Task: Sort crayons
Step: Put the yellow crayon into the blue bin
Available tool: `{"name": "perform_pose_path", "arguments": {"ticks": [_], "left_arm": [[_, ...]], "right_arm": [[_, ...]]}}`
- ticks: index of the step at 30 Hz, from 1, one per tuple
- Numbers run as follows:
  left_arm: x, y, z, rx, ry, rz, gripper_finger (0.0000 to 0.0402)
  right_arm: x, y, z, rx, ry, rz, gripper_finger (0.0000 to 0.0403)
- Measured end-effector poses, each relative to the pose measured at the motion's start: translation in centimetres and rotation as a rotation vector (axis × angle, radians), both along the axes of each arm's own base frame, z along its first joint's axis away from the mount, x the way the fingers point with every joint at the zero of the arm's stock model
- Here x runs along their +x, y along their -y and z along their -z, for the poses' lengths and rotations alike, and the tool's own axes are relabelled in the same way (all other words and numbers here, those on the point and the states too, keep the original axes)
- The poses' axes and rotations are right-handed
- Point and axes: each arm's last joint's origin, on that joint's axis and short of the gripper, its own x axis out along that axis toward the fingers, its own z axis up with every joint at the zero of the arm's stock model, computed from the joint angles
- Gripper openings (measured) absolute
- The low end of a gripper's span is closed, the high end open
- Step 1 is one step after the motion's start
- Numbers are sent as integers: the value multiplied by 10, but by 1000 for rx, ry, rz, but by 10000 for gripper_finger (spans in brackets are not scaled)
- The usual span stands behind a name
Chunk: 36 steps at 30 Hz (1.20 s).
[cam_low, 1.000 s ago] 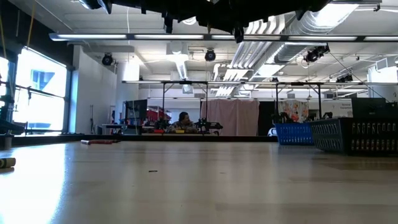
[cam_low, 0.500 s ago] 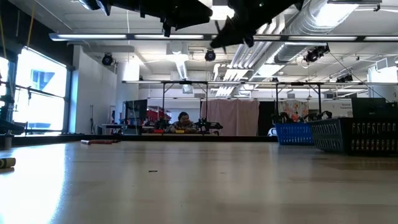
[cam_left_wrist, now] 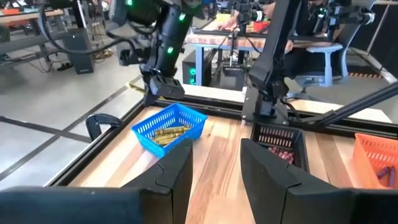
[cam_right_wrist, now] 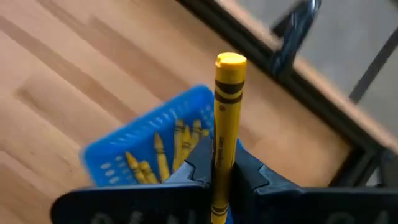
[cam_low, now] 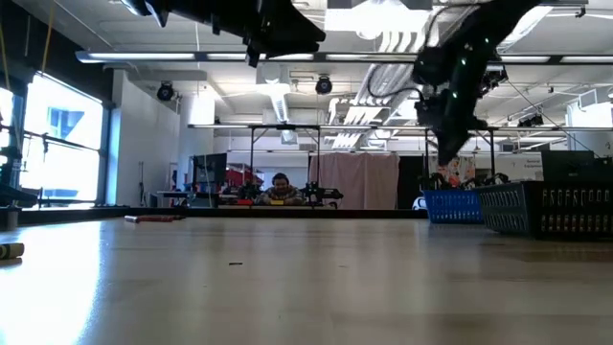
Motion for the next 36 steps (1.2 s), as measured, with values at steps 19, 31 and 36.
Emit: {"name": "perform_pose_path", "arguments": {"ticks": [19, 31, 36], "left_arm": [[-6, 0, 20, -114, -183, -33, 122], [-78, 29, 76, -693, -902, -235, 122], [-92, 73, 98, -930, -1020, -155, 122]], "right_arm": [[-18, -1, 36, 142, 82, -15, 119], [30, -16, -7, 172, 336, -247, 116], [59, -41, -20, 142, 377, -395, 116]]}}
